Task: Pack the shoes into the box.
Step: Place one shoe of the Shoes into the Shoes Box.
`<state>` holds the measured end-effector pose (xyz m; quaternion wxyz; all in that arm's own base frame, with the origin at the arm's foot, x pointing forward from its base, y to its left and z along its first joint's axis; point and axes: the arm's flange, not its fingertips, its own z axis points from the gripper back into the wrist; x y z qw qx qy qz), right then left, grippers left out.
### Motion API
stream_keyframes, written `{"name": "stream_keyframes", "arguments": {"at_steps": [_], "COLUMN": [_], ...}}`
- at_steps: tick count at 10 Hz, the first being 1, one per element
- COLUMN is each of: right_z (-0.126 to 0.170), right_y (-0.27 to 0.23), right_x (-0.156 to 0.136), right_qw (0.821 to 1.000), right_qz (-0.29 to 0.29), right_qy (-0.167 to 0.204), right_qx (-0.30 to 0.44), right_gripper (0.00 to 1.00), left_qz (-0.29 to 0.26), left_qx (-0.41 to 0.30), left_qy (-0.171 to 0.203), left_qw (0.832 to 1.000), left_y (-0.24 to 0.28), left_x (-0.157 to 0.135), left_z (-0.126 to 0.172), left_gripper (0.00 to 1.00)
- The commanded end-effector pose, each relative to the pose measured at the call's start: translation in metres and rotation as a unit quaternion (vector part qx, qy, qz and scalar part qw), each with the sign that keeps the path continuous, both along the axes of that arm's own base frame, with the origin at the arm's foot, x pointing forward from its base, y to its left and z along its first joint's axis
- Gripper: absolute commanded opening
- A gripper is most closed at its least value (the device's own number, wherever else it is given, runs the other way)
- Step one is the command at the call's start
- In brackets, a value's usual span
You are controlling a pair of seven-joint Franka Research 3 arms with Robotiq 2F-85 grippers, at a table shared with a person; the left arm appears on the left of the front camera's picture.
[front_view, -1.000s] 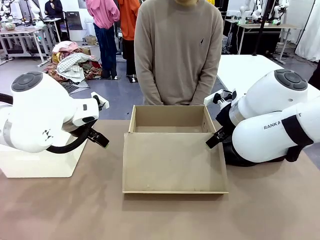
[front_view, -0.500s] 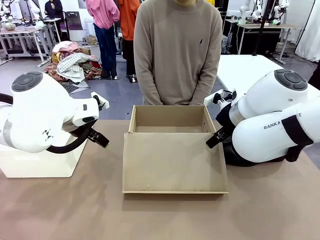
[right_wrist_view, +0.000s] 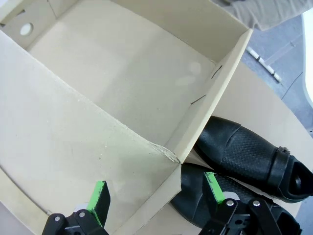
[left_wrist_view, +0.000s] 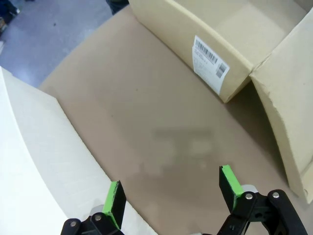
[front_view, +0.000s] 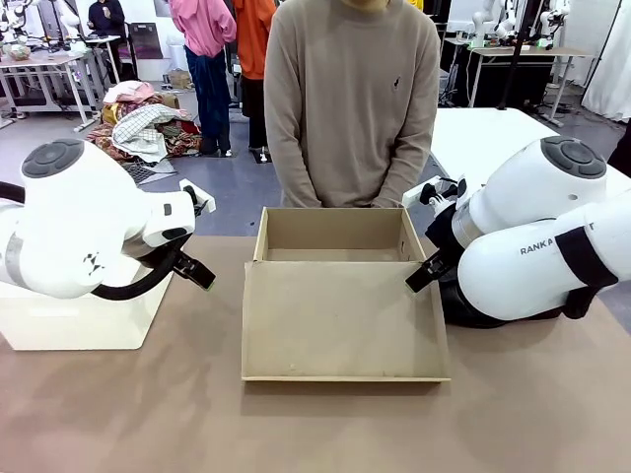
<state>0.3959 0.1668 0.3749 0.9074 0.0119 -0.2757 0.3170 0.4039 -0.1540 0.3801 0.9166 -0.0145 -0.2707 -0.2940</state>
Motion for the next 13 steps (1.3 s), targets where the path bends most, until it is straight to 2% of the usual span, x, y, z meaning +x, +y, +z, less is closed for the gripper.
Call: {"name": "stream_keyframes", "arguments": {"at_steps": [1, 6, 8, 11, 13], "right_z": [0.026, 0.099, 0.119, 0.125, 0.135], "right_y": [-0.008, -0.020, -0.021, -0.024, -0.033], "right_x": [-0.005, -0.021, -0.028, -0.032, -0.043], "right_qw": [1.000, 1.000, 1.000, 0.999, 0.998], "right_qz": [-0.001, 0.010, 0.019, 0.028, 0.050], "right_qy": [-0.002, 0.001, -0.002, -0.005, -0.024], "right_qx": [0.004, 0.006, 0.003, 0.013, 0.026], "right_gripper": [1.00, 1.00, 1.00, 1.00, 1.00], "left_qz": [-0.009, -0.031, -0.039, -0.048, -0.076], "left_qx": [0.012, 0.034, 0.039, 0.044, 0.035], "left_qy": [-0.006, -0.003, -0.005, -0.008, -0.033], "left_qw": [1.000, 0.999, 0.998, 0.998, 0.996], "left_y": [-0.006, -0.016, -0.018, -0.019, -0.015], "left_x": [-0.005, -0.012, -0.016, -0.017, -0.024], "left_z": [0.033, 0.099, 0.118, 0.127, 0.138], "left_gripper": [1.00, 1.00, 1.00, 1.00, 1.00]}}
